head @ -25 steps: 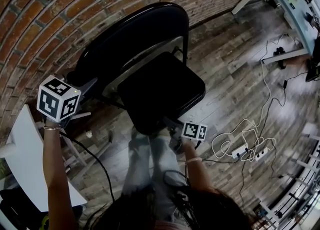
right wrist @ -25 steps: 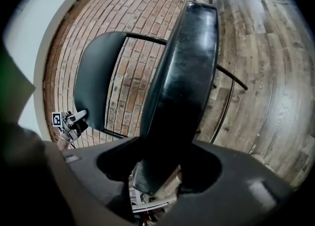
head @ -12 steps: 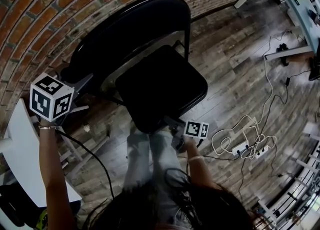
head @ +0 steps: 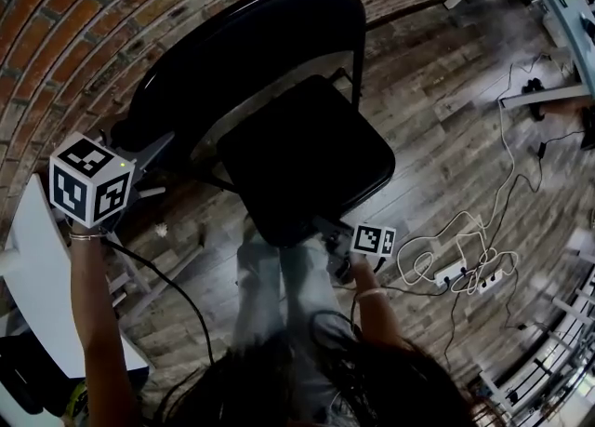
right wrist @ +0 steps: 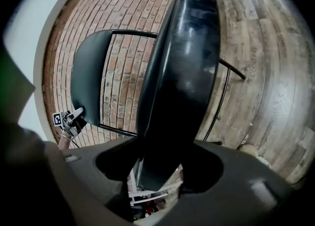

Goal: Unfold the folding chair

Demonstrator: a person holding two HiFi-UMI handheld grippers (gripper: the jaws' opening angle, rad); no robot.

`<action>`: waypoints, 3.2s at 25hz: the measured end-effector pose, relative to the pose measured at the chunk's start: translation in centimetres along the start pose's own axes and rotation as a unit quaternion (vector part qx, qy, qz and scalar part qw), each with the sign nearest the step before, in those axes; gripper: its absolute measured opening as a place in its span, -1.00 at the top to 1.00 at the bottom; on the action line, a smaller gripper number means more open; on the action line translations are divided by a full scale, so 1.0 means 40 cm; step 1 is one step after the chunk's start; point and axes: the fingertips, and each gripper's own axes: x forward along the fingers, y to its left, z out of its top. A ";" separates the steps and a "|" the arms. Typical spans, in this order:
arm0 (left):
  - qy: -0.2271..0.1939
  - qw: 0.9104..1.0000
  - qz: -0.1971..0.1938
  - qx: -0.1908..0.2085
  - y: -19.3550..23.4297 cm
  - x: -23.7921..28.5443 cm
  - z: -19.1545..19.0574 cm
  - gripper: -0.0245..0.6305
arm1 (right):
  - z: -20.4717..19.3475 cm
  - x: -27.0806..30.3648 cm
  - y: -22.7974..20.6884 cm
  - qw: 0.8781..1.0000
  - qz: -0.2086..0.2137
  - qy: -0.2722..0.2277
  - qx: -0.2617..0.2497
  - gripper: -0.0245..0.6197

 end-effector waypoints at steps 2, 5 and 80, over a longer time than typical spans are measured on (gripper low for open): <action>-0.001 1.000 -0.002 -0.001 -0.004 0.004 -0.005 0.43 | -0.006 -0.002 -0.017 1.000 0.000 0.003 0.002 0.16; -0.003 1.000 -0.006 -0.004 -0.007 0.015 -0.010 0.43 | -0.012 -0.002 -0.040 1.000 -0.002 0.006 0.007 0.15; -0.024 0.998 -0.028 -0.054 0.062 0.156 -0.086 0.32 | -0.131 0.018 -0.320 0.990 -0.100 0.060 0.081 -0.05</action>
